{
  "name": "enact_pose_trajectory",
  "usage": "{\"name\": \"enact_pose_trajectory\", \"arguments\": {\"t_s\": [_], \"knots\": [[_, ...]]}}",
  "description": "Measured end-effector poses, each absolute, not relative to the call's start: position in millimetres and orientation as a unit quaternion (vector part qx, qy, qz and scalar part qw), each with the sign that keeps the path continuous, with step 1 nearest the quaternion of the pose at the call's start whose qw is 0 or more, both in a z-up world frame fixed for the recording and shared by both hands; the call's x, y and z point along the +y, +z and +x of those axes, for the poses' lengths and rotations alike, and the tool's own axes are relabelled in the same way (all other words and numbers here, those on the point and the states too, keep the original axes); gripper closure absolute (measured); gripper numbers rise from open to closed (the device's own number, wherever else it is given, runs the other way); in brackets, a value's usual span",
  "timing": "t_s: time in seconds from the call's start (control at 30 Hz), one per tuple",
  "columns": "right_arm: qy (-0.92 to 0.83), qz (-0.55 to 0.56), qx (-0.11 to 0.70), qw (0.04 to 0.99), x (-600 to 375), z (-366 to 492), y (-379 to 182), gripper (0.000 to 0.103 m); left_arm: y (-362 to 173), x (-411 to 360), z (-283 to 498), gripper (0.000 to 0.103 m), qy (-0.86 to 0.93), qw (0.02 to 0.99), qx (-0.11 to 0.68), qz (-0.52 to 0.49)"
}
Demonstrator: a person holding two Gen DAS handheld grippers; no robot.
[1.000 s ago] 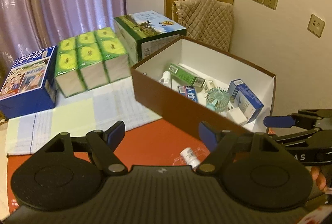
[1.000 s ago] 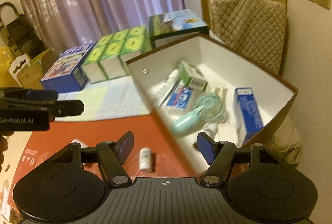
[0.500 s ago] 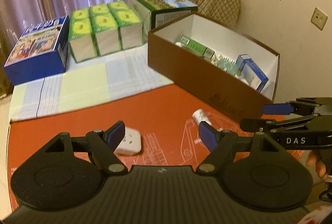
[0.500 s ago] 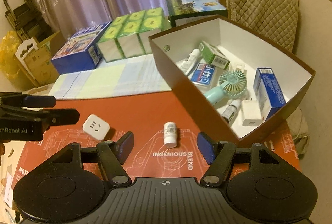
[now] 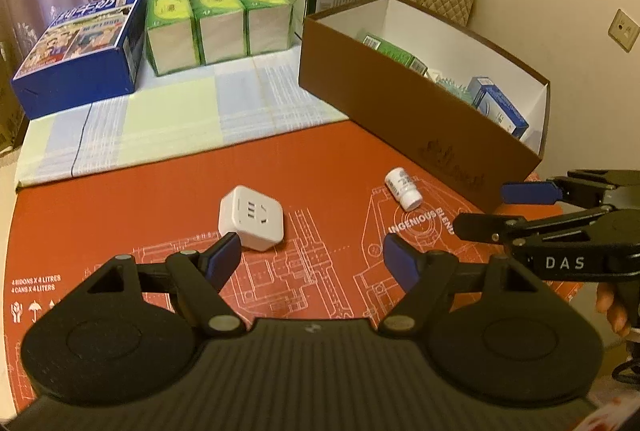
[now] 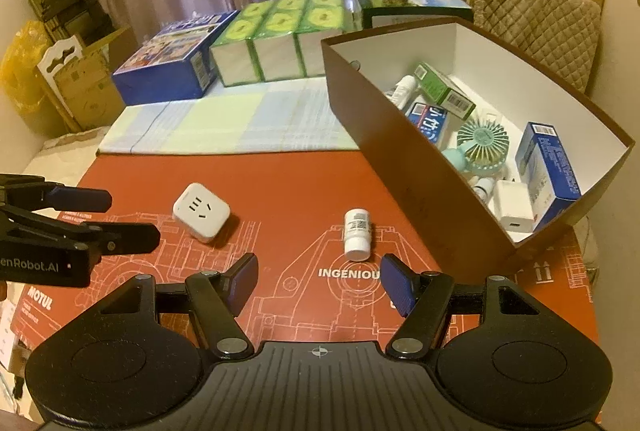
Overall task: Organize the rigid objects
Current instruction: 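Grasp the white socket cube with the left tool while the right tool grasps the pill bottle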
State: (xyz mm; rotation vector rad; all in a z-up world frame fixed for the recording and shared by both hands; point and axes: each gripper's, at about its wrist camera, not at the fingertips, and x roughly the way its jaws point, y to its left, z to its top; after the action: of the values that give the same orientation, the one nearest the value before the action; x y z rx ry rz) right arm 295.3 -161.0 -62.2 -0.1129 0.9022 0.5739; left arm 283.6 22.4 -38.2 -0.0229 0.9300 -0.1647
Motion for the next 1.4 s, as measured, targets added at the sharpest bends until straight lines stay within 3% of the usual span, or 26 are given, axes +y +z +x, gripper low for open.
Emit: {"name": "enact_pose_trajectory", "arguments": {"t_s": [0.7,1.4], "knots": [[0.267,-0.066,0.449,0.850,-145.6,320.9,-92.9,0.038,-66.1,29.7,298.8,0.029,-0.039,0.890,0.455,0.007],[0.238,-0.068,0.477,0.844,-146.3,348.8,-131.9,0.038,-129.3,3.4,332.6,0.032,-0.017,0.890,0.427,0.158]]}}
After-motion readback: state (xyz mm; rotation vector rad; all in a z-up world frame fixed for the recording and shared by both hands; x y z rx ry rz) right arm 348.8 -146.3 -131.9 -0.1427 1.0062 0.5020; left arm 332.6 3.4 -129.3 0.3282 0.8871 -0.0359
